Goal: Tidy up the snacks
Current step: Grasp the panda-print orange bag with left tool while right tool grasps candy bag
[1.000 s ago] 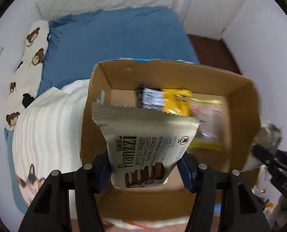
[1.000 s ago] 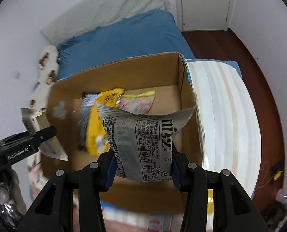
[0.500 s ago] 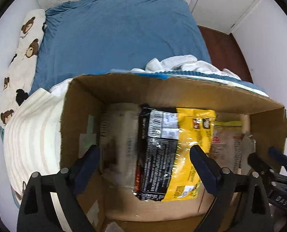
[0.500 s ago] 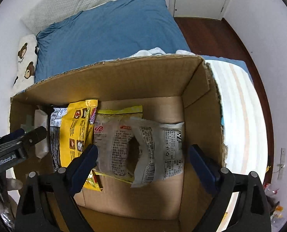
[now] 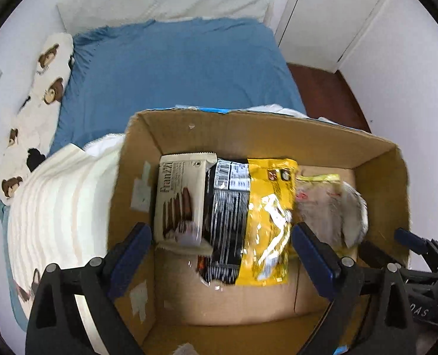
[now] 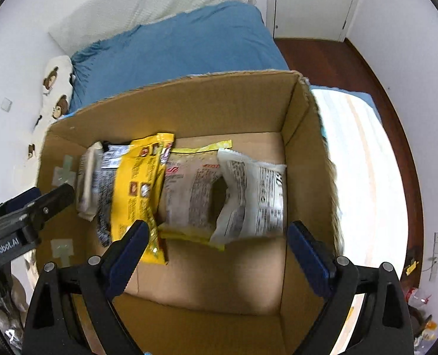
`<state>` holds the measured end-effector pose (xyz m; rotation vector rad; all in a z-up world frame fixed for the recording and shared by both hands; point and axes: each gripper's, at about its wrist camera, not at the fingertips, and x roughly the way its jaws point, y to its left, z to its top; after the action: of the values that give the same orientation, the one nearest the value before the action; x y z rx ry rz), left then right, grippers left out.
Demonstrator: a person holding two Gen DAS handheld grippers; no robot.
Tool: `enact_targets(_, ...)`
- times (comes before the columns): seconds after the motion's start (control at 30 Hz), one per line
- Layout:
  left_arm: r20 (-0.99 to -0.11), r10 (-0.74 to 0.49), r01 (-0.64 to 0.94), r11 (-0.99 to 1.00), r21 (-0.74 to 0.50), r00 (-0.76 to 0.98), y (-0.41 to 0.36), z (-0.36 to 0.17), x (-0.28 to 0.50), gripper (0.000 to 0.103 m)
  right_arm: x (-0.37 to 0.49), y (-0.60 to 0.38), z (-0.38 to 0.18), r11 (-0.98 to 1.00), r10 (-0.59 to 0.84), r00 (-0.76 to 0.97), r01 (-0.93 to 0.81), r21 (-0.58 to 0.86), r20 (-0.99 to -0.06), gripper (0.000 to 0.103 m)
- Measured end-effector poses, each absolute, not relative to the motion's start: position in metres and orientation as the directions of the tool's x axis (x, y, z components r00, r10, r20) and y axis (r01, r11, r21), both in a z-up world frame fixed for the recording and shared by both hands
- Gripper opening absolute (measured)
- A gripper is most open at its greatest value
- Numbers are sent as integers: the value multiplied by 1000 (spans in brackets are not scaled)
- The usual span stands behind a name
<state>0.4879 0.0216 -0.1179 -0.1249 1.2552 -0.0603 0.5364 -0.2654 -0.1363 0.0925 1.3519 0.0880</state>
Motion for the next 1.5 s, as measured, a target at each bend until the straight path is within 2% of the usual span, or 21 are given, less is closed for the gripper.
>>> enact_targets(0.33,-880,-118,17,992,-124,460,21,-55,387,97,445,-259,-76,979,200,318,-40,198,-927,96)
enact_targets(0.5,-902,-47,26,999,-40,428,23,-75,330,97,385,-264,-71,971,237,311,-44,236,-920,96)
enact_targets(0.67,-955,7,35,999,18,297,22,-134,283,97,326,-270,-114,962,271,205,-13,274,-940,97)
enact_targets(0.8,-980,42,14,999,46,193,30,-181,252,97,277,-254,-170,961,275,38,-45,273,-961,96)
enact_targets(0.97,-981,124,40,990,132,148,33,-208,219,97,221,-220,-236,961,232,-142,-122,249,-962,93)
enact_targets(1.07,-977,162,57,984,171,138,31,-217,209,97,204,-209,-262,967,171,-183,-156,200,-968,84)
enact_targets(1.1,-976,170,64,982,180,138,30,-218,207,97,201,-207,-269,970,148,-192,-163,180,-970,72)
enact_targets(1.13,-975,175,68,980,185,140,29,-218,207,97,197,-206,-275,972,125,-193,-173,159,-973,65)
enact_targets(1.17,-974,176,73,979,188,145,27,-217,207,97,195,-205,-276,971,122,-182,-181,155,-976,64)
enact_targets(1.23,-973,172,86,979,187,156,21,-215,209,97,194,-210,-271,974,122,-152,-173,148,-981,54)
enact_targets(1.37,-975,121,122,982,145,186,7,-207,229,97,205,-233,-251,983,156,-82,-87,163,-984,53)
enact_targets(1.5,-993,2,156,988,21,121,-6,-219,269,97,218,-257,-237,983,183,-38,-7,183,-982,53)
